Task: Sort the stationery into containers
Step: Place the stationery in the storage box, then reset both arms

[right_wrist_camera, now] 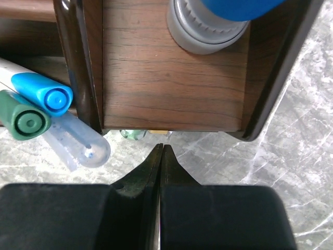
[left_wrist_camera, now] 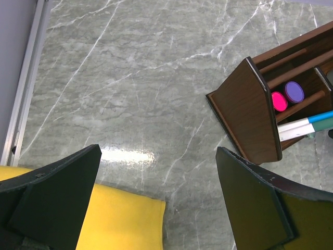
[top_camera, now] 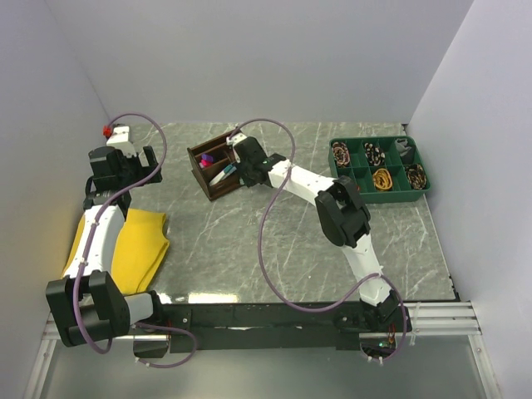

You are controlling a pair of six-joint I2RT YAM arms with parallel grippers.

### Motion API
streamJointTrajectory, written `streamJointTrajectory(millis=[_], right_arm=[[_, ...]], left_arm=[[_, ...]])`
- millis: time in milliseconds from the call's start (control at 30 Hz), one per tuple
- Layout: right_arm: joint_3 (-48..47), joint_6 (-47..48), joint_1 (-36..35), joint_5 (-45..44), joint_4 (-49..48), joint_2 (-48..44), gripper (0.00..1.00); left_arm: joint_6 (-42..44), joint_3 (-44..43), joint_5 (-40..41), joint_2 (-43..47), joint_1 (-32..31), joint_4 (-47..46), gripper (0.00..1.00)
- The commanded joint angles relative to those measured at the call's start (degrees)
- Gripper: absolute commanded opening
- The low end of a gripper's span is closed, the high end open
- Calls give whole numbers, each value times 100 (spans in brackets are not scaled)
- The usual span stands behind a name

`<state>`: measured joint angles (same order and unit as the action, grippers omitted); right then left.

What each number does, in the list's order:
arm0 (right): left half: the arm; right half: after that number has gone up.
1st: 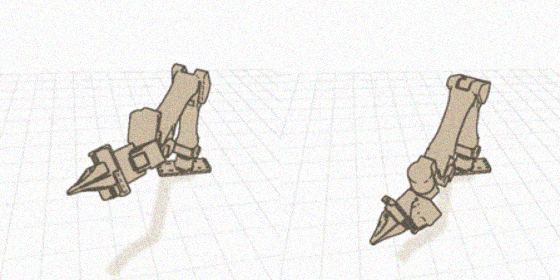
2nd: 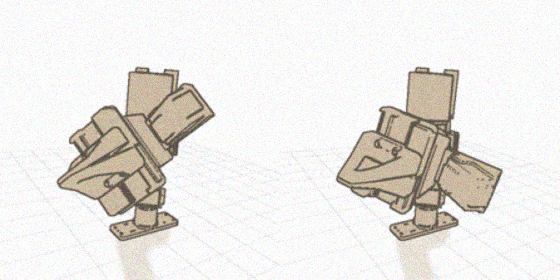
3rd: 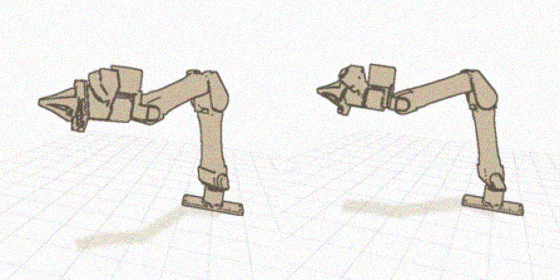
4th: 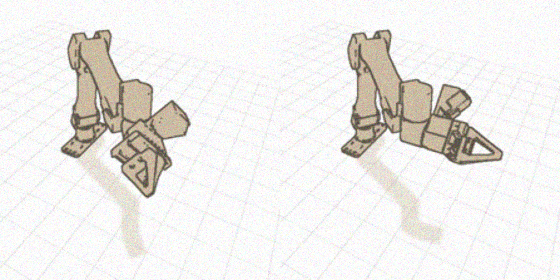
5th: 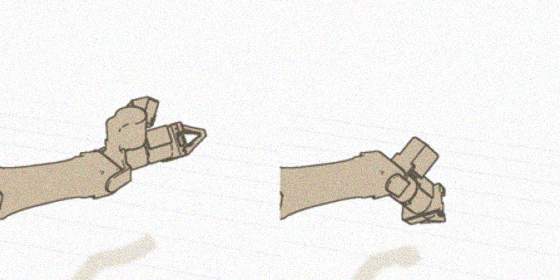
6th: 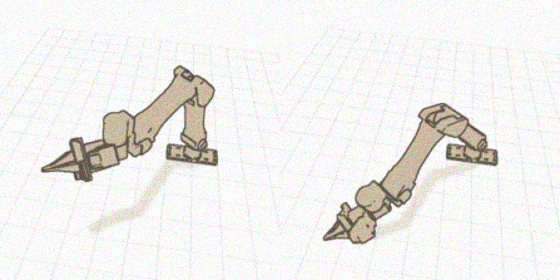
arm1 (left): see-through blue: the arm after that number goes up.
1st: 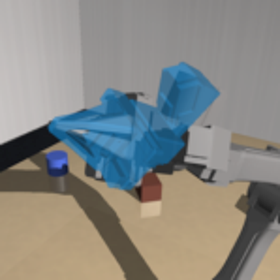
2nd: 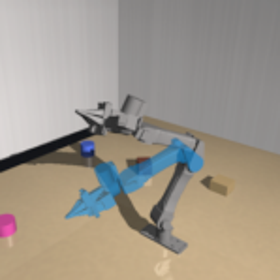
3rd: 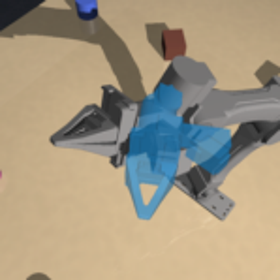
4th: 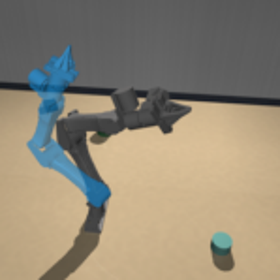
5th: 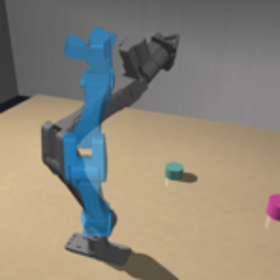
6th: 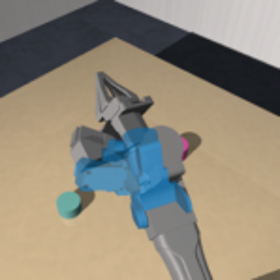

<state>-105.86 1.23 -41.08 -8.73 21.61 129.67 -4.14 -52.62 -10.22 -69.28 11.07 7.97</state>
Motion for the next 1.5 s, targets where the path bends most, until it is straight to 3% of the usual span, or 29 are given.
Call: streamJointTrajectory(millis=[0,667,867,900,1000,1100,1133,1200,1467], right_arm=[[-356,17,12,-24,-157,50,0],[-699,-27,39,-147,-262,393,0],[-129,-18,56,-32,-26,-230,0],[20,-18,48,11,1,-379,11],[592,8,74,-14,54,-1047,30],[1111,114,74,-128,45,-1880,57],[1338,175,91,-207,37,-2032,77],[1550,228,118,-295,28,-2426,100],[2404,404,425,-840,-77,-3070,100]], left_arm=[[-43,-64,2,-7,36,-225,99],[-60,-90,-50,-95,27,-208,99],[-87,-248,-59,-42,35,-120,100],[-87,-301,-59,-25,27,-85,99],[-87,-424,-129,37,27,20,99],[-69,-495,-208,142,27,73,99],[-61,-495,-252,212,27,73,99],[-34,-512,-261,256,27,117,99],[10,-354,-174,406,27,109,99]])
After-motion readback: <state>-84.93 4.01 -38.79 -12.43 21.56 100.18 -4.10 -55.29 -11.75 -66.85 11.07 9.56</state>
